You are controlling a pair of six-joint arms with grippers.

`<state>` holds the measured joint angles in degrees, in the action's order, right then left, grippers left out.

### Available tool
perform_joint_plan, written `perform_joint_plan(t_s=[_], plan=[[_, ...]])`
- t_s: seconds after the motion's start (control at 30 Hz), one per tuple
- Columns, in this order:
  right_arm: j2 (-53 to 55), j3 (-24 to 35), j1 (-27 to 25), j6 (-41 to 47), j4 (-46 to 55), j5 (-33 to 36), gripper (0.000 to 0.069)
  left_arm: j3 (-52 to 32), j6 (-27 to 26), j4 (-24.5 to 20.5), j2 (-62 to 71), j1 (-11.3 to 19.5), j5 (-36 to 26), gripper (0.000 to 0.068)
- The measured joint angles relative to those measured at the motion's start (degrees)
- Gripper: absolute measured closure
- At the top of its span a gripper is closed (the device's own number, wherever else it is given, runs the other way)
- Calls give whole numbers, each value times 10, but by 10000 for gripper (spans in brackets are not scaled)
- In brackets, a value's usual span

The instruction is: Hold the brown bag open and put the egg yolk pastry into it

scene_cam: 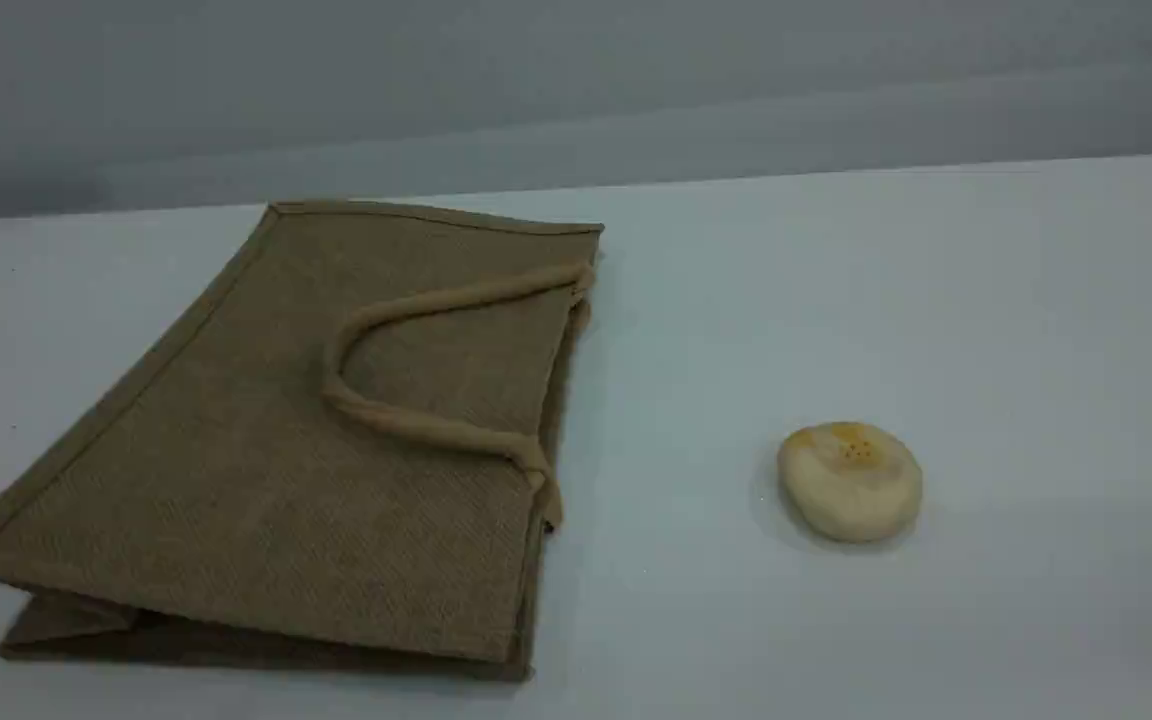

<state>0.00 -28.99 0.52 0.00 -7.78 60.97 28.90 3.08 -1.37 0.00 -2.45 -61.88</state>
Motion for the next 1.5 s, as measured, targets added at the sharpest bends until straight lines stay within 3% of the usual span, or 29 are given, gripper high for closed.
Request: perform_joint_plan(t_s=[1.5], plan=[[0, 0, 0, 0, -30, -9, 214, 0, 2, -1, 0, 0, 0, 187]])
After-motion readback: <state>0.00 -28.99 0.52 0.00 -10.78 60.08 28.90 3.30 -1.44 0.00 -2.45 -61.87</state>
